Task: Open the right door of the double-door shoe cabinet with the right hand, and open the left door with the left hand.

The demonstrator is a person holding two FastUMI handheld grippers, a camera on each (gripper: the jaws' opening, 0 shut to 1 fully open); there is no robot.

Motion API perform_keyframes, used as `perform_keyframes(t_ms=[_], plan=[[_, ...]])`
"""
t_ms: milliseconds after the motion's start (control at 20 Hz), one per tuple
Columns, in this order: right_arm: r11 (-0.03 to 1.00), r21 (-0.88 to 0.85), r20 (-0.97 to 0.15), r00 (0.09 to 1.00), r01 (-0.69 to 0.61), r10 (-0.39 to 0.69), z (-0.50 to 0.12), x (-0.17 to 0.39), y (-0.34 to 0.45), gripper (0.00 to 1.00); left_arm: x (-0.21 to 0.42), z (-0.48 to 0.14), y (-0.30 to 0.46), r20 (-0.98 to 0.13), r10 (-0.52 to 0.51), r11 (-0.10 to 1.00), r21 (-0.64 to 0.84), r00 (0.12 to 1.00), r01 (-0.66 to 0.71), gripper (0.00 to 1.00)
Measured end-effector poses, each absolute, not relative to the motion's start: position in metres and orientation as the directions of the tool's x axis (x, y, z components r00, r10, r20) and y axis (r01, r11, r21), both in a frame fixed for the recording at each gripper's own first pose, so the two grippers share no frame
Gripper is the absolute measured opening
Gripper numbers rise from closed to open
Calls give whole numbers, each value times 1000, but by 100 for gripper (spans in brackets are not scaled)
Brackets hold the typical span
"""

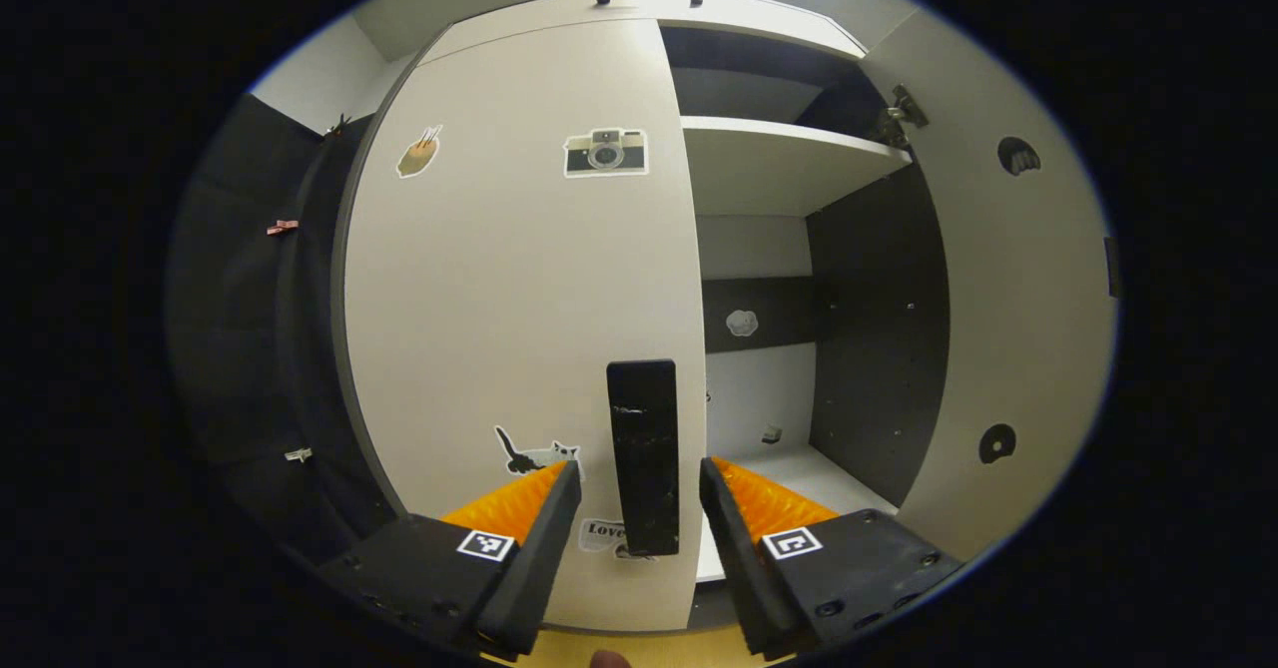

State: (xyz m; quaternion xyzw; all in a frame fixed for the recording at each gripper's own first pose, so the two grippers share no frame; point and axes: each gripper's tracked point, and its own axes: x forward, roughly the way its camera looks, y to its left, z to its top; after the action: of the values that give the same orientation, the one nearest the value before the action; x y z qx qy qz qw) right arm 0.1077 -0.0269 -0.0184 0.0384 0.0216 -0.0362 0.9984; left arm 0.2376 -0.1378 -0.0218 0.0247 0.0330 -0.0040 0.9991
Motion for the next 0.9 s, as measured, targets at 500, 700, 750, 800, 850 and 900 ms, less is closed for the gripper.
perform_keyframes(t_ms=[500,700,750,800,850,900], plan=[[995,44,-53,995,85,-83,-17,100,-38,99,257,-41,-147,-123,-19,999,25,992,22,34],[997,37,-49,997,68,-66,-13,93,-28,99,256,-42,-147,-164,-37,998,47,986,46,27],[998,33,-44,997,59,-57,-11,92,-24,99,253,-41,-147,-163,-54,998,19,985,58,25],[998,29,-36,998,47,-46,-8,92,-18,99,249,-41,-146,-162,-70,998,-11,984,69,22],[999,23,-27,999,38,-38,-5,92,-13,99,245,-41,-145,-157,-83,996,-32,984,79,21],[999,17,-19,999,28,-27,-2,93,-9,96,240,-39,-142,-146,-99,995,-36,984,95,20]])
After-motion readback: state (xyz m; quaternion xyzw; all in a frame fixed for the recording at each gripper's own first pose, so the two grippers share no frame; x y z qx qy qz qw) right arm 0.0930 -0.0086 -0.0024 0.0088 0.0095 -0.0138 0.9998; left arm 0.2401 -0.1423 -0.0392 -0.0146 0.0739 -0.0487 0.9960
